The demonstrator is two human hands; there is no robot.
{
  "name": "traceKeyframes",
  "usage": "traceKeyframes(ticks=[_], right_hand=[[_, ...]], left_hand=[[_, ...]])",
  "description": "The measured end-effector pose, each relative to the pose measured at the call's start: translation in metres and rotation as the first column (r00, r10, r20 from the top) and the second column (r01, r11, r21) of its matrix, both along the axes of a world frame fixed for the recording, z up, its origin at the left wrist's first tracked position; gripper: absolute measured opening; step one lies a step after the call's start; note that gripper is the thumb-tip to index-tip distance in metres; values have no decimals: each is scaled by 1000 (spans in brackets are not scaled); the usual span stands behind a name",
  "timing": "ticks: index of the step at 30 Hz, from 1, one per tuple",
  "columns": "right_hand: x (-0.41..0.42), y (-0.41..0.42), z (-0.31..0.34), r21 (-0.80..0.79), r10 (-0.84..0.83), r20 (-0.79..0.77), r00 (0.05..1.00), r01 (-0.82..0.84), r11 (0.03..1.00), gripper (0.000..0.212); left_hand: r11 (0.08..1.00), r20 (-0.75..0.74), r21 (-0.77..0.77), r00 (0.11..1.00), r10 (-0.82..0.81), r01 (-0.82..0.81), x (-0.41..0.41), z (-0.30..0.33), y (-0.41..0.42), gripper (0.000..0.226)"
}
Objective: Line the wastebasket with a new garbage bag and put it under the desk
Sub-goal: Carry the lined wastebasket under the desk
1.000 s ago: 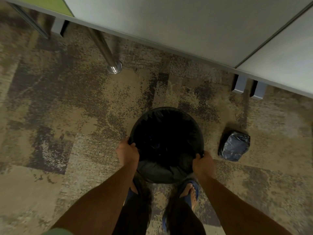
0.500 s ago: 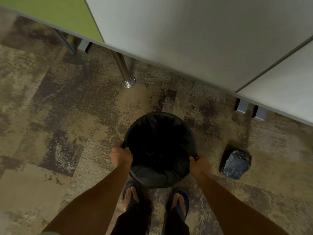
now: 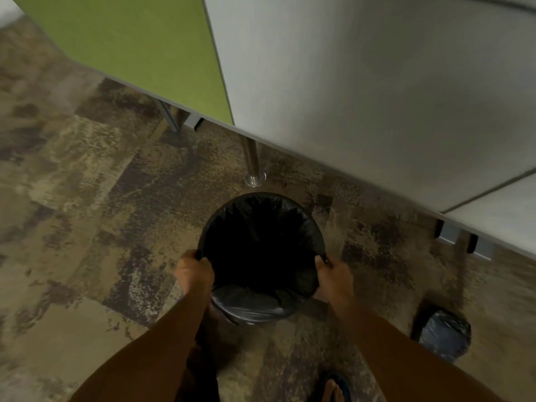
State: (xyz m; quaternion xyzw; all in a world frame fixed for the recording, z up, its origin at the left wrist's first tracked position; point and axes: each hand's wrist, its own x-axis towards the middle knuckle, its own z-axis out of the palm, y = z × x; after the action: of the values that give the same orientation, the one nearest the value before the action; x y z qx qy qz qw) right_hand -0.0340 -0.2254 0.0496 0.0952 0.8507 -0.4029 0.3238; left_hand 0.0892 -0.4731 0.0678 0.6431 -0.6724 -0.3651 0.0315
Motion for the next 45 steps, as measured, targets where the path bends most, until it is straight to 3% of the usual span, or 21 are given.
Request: traceKeyframes(ticks=[3, 6, 9, 13, 17, 22, 33, 45], right_hand=[[-5, -40, -3, -91, 64, -29, 998, -66, 994, 33], [-15, -77, -7, -101, 139, -57, 989, -144, 984, 20], [-26, -117, -11, -150, 187, -54, 981, -193, 970, 30], [-41, -173, -16, -274, 171, 3, 985, -164, 947, 43], [-54, -236, -18, -374, 96, 199, 975, -15, 927, 41], [-69, -302, -21, -399, 83, 221, 972, 12, 917, 43], [-117, -414, -54, -349, 59, 104, 993, -19, 937, 43], [-144, -474, -96, -299, 73, 98, 992, -41, 953, 48]], left_hand=[[1000, -24, -21, 1000, 17, -17, 4, -6, -39, 27], [996, -33, -42, 997, 76, -78, 6, -12, -79, 29], [994, -23, -49, 995, 97, -98, 5, -17, -118, 33], [991, -25, -84, 995, 99, -101, 4, -15, -170, 31], [990, -12, -77, 993, 119, -120, -6, -13, -226, 31], [985, -14, -104, 990, 140, -141, -24, -18, -290, 27], [963, -145, -41, 955, 257, -266, -65, -54, -387, 28], [953, -150, -18, 943, 298, -304, -82, -93, -439, 25]])
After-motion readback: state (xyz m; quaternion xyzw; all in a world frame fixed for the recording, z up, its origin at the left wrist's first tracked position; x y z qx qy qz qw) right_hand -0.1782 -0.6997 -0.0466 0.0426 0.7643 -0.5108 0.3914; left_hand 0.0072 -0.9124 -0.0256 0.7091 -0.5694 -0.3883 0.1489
